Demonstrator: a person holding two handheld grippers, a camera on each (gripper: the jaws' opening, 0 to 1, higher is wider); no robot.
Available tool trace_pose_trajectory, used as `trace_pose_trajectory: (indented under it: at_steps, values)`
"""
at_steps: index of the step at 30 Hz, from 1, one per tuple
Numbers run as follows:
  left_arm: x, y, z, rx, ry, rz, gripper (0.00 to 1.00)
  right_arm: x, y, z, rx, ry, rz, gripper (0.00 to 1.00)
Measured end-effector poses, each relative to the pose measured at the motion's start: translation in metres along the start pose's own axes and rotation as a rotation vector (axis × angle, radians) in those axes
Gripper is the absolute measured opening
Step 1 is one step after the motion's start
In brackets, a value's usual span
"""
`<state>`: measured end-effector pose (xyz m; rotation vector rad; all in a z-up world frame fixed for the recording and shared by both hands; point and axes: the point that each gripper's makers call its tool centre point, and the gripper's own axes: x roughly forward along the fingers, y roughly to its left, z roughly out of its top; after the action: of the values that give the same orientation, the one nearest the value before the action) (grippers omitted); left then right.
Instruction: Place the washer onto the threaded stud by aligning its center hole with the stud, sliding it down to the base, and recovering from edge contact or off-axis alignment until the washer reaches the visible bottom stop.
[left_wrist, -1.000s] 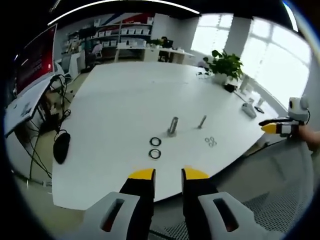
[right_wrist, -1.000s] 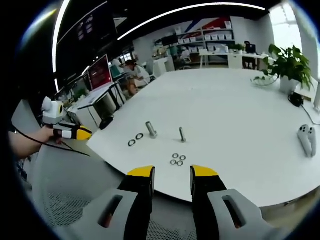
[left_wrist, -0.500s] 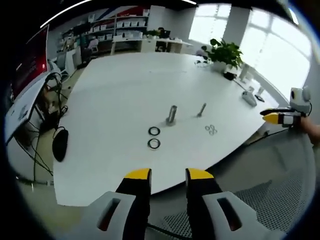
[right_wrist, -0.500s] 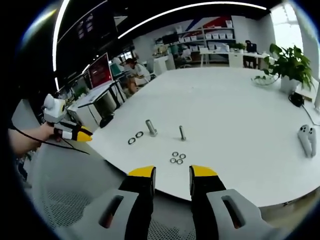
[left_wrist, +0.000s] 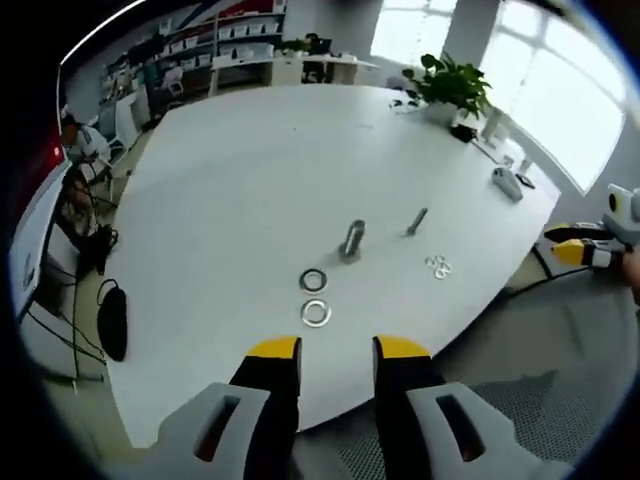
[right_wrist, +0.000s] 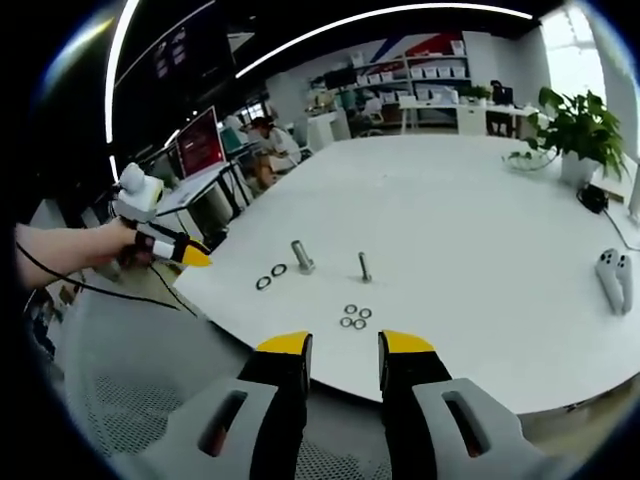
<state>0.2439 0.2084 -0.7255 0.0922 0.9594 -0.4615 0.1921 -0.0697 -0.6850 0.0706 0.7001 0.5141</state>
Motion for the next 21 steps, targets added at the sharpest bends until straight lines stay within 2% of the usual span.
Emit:
trace_pose_trajectory:
  at_steps: [3,6,10,13,16,21]
  values:
    - [0.019,-0.002,-0.001,-0.002,0.019,0.003,0.26,0.0,-0.001,0.001,0.001,-0.004,-0.004,0.29]
    - [0.038,-0.005,-0.012,0.009,0.096,-0.014,0.26,-0.001,-0.002,0.001,0.001,-0.009,-0.009,0.29]
    - [0.055,-0.005,-0.017,0.01,0.14,-0.012,0.27,-0.001,-0.005,0.003,0.008,-0.021,-0.022,0.29]
    - [0.063,-0.002,-0.017,0.021,0.164,-0.006,0.27,-0.002,-0.005,0.003,0.011,-0.021,-0.023,0.29]
    - [0.069,0.004,-0.025,0.02,0.214,0.0,0.27,-0.001,-0.004,0.002,0.006,-0.013,-0.02,0.29]
    - [0.075,0.005,-0.025,0.002,0.224,-0.005,0.29,-0.001,-0.005,0.002,0.003,-0.011,-0.026,0.29]
